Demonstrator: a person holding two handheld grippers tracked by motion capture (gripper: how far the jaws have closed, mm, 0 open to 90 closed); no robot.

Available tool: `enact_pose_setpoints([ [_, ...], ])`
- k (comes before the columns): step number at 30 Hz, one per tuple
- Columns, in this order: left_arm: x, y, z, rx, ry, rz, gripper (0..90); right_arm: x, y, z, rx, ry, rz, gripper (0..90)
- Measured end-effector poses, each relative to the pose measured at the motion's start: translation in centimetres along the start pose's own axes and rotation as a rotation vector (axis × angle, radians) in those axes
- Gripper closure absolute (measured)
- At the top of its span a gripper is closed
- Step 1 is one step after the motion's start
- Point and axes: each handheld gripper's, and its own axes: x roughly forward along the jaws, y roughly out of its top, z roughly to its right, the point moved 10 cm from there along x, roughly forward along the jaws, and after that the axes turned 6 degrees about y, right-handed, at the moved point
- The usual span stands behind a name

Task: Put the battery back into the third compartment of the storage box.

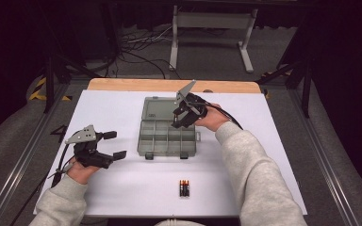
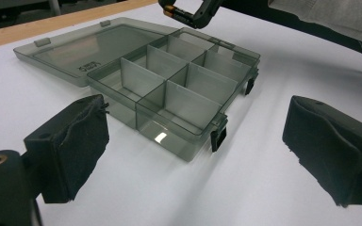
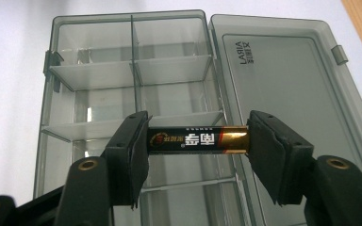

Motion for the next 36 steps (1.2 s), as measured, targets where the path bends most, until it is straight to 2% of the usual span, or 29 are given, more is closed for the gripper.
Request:
enact_pose_setpoints([
  [10, -0.1, 0.0, 0.0, 0.0, -0.002, 0.001, 8.2, 1.8, -0.3, 0.1, 0.012, 0.01, -0.022, 41.2],
  [16, -0.1, 0.0, 0.0, 0.001, -0.003, 0.002, 8.2, 2.6, -0.6, 0.1, -0.001, 0.025, -0.048, 41.2],
  [17, -0.1, 0.1, 0.0, 0.0, -0.003, 0.004, 8.2, 2.8, -0.6, 0.1, 0.01, 0.022, -0.047, 41.2],
  [36, -0.1, 0.1, -0.1, 0.003, 0.0, 0.006, 8.2, 3.6, -0.9, -0.1, -0.013, 0.036, -0.069, 41.2],
])
